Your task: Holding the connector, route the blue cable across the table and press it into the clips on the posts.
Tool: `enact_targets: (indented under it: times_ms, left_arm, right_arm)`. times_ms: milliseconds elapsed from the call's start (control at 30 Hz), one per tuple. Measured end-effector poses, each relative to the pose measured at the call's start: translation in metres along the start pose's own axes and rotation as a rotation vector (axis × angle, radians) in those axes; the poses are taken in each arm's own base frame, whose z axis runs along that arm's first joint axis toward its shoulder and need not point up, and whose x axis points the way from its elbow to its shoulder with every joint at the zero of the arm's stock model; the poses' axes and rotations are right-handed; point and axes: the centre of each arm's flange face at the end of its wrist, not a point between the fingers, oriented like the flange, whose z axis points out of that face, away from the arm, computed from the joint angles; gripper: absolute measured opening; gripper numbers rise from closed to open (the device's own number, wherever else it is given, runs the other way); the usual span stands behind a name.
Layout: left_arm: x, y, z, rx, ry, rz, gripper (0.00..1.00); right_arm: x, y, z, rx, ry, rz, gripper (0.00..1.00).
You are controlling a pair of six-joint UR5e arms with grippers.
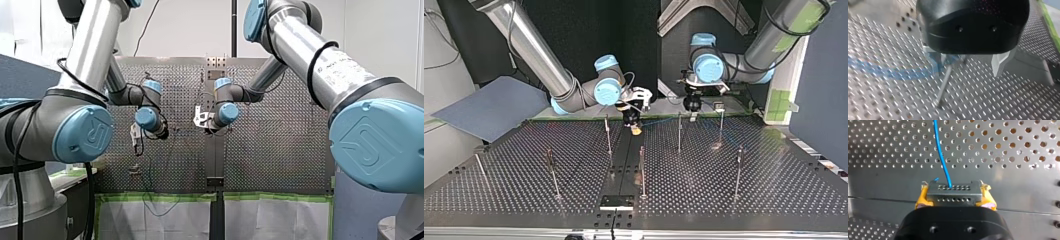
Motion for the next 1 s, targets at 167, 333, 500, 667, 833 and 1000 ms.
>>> enact_targets:
  times_ms: [167, 333, 500, 667, 833, 1000]
  left_arm:
    - [-0.001, -0.006, -0.023, 0.009, -0.012, 0.001, 1.0]
    - [0.005, -0.012, -0.049, 0.003, 0.018, 0.026, 1.0]
    - [0.014, -0.022, -0.062, 0.019, 0.04, 0.045, 1.0]
    - [0.018, -0.038, -0.068, 0.05, 0.022, 0.041, 1.0]
    - [0.018, -0.056, -0.072, 0.078, -0.018, 0.005, 1.0]
    - [0.012, -0.081, -0.072, 0.136, -0.072, -0.038, 1.0]
  right_arm:
    - [0.0, 0.0, 0.0, -0.001, -0.002, 0.0, 0.0]
    - [-0.001, 0.001, -0.002, -0.003, -0.02, -0.003, 0.0]
    - [0.001, 0.004, -0.003, -0.007, -0.022, -0.002, 0.0]
    - [0.005, 0.006, -0.004, -0.01, -0.017, 0.001, 0.0]
    - [0.009, 0.008, -0.004, -0.013, -0.012, 0.002, 0.0]
    - [0.01, 0.012, -0.004, -0.018, -0.012, 0.003, 0.0]
